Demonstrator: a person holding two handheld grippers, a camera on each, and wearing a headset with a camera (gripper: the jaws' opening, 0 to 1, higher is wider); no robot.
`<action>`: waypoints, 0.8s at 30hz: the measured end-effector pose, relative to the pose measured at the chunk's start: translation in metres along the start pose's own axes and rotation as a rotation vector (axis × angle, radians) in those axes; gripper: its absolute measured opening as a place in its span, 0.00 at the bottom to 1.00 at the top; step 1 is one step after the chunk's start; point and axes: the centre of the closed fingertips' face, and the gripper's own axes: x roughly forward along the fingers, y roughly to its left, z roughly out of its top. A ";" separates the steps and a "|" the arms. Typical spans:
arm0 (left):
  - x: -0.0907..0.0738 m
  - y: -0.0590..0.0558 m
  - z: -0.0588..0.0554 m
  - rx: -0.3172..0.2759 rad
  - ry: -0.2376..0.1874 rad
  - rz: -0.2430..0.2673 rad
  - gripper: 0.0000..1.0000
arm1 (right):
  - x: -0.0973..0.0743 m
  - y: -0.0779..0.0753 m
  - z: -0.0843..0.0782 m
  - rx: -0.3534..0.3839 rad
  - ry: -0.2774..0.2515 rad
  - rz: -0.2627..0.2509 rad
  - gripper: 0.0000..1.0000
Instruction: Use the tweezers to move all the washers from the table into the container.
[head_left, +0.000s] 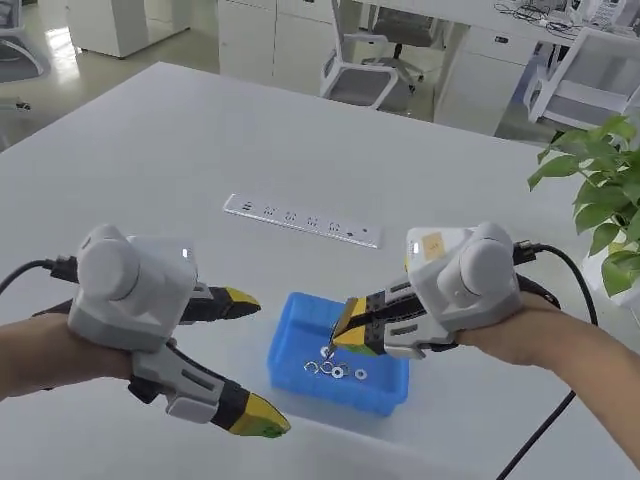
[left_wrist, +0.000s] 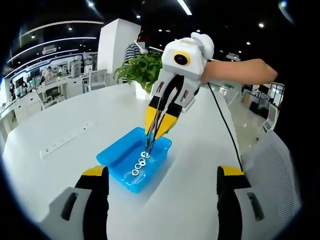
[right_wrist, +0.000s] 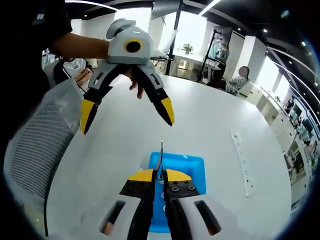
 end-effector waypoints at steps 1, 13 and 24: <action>0.000 0.000 0.000 -0.002 -0.003 0.002 0.98 | 0.001 -0.001 -0.001 0.001 0.001 0.000 0.06; -0.002 0.006 0.000 -0.008 0.000 0.021 0.99 | 0.013 -0.018 -0.017 0.001 0.022 -0.016 0.07; -0.001 0.011 -0.002 -0.008 0.007 0.026 0.99 | 0.027 -0.025 -0.040 0.000 0.062 -0.013 0.07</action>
